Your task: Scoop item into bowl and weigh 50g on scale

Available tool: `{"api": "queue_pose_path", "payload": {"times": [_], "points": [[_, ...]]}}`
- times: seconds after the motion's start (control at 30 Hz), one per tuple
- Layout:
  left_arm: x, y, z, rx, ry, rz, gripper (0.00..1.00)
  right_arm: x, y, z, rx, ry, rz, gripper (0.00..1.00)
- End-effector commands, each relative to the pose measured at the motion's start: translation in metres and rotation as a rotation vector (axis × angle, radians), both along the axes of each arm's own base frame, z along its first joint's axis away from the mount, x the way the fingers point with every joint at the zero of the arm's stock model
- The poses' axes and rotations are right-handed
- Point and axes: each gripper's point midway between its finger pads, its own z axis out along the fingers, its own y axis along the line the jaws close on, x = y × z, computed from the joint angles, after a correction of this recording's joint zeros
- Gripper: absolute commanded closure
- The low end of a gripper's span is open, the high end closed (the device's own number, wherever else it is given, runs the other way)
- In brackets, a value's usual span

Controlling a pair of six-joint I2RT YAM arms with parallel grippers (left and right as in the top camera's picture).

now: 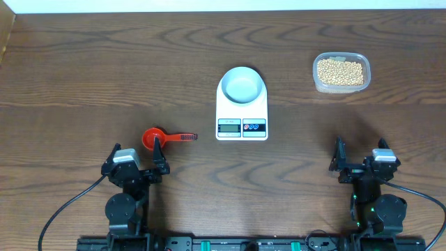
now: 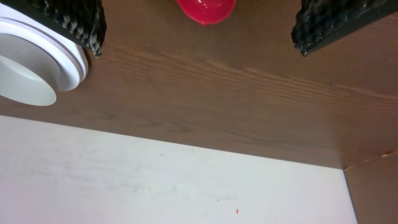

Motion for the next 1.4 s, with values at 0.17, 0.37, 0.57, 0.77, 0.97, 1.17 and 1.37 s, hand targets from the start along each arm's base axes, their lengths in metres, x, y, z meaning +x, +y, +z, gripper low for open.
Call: {"api": "queue_pose_path", "payload": {"times": [0.17, 0.37, 0.57, 0.77, 0.97, 1.17, 1.37], "points": [[0.0, 0.002, -0.018, 0.013, 0.049, 0.008, 0.02, 0.0, 0.001, -0.002, -0.012, 0.006, 0.004, 0.01], [0.001, 0.002, -0.007, 0.003, 0.003, 0.009, 0.02, 0.0, 0.001, -0.002, -0.012, 0.006, 0.004, 0.01], [0.001, 0.002, -0.003, -0.024, -0.014, 0.012, 0.02, 0.0, 0.001, -0.002, -0.012, 0.006, 0.004, 0.01], [0.0, 0.002, 0.012, -0.035, -0.043, 0.013, 0.02, 0.0, 0.001, -0.002, -0.012, 0.006, 0.004, 0.01], [-0.002, 0.002, 0.027, -0.038, -0.069, 0.013, 0.02, 0.0, 0.001, -0.002, -0.012, 0.006, 0.004, 0.01], [-0.001, 0.002, 0.03, -0.055, 0.003, 0.015, 0.02, 0.0, 0.001, -0.002, -0.012, 0.006, 0.004, 0.01], [0.008, 0.001, 0.038, -0.06, 0.094, 0.015, 0.02, 0.0, 0.001, -0.002, -0.012, 0.006, 0.004, 0.01]]}}
